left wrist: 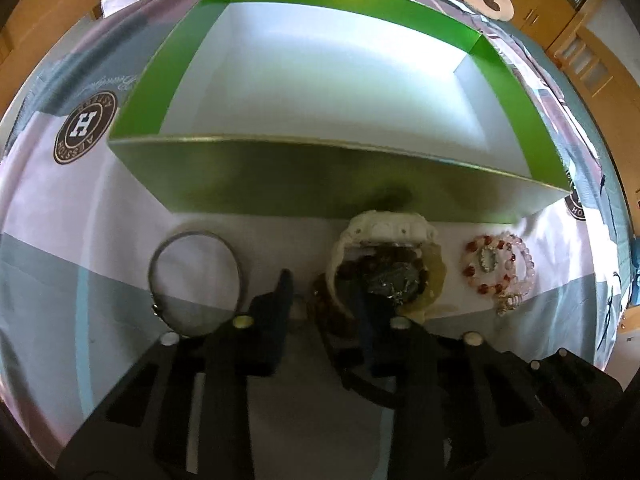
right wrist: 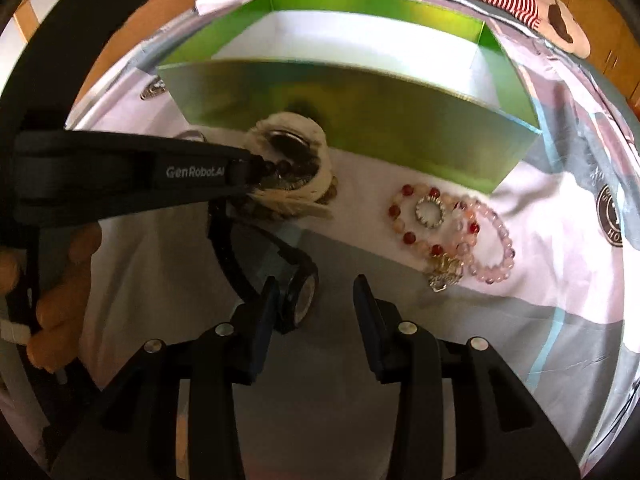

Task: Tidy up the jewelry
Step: 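Grasp the white watch with the left tool while the right tool grasps the black-strap watch, then carry the white watch with the left tool into the box while the right tool drops the black watch there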

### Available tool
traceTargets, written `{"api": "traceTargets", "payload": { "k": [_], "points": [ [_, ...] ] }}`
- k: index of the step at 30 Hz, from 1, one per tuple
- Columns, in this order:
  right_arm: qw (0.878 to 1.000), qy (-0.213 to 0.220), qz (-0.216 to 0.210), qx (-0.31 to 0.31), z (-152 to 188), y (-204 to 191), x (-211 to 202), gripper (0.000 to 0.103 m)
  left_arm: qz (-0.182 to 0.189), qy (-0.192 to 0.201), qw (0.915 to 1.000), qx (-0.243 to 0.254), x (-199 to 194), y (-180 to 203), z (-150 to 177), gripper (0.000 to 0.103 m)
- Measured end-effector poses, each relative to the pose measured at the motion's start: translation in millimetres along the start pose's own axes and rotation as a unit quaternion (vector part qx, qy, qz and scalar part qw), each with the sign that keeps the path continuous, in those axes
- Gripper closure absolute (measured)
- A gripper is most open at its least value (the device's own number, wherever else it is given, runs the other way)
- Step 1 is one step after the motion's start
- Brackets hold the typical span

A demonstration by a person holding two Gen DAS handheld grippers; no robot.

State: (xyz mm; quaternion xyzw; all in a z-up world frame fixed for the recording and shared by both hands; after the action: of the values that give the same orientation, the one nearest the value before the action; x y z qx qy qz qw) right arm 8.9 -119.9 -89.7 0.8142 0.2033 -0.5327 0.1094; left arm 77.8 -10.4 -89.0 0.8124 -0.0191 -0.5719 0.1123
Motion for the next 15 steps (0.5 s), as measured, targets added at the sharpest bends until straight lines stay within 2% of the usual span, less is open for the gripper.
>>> {"api": "traceTargets", "payload": {
  "k": [2,3,4,6,8,12,15],
  "points": [
    [1.000,-0.005,0.005,-0.002,-1,-2,4,0.063,0.008,0.000,1.0000,0.006,0,3,2,0.088],
    [1.000,-0.006,0.008,-0.004,-2,-3,6,0.068,0.004,0.003,1.0000,0.007,-2,4,2,0.092],
    [1.000,-0.005,0.009,-0.007,-2,-4,6,0.086,-0.003,0.008,0.9999,0.011,-5,4,3,0.093],
    [1.000,0.003,0.015,-0.008,-4,-5,5,0.093,-0.009,0.016,0.9997,0.014,-11,2,4,0.096],
    [1.000,0.014,0.021,-0.007,-5,-8,3,0.094,-0.007,0.022,0.9997,0.012,-20,-1,5,0.096],
    [0.999,0.043,0.016,0.013,-10,0,-11,0.094,-0.002,0.059,0.9982,0.008,-44,-6,5,0.096],
    [0.998,0.061,0.015,0.028,-14,9,-23,0.094,0.014,0.082,0.9965,0.005,-64,-10,6,0.096]
  ]
}}
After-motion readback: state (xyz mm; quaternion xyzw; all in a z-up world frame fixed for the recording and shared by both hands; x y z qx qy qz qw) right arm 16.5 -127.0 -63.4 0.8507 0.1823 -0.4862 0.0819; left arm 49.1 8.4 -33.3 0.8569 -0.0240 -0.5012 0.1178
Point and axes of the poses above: each gripper's, at about its wrist camera, not at the fingertips, and x roughly the way its jaws point, y to its right, z to its underside, the point moved 3 cm from there along x, roughly the way its jaws point, and after that the axes turned 6 degrees about -x, right-handed, at the moved point
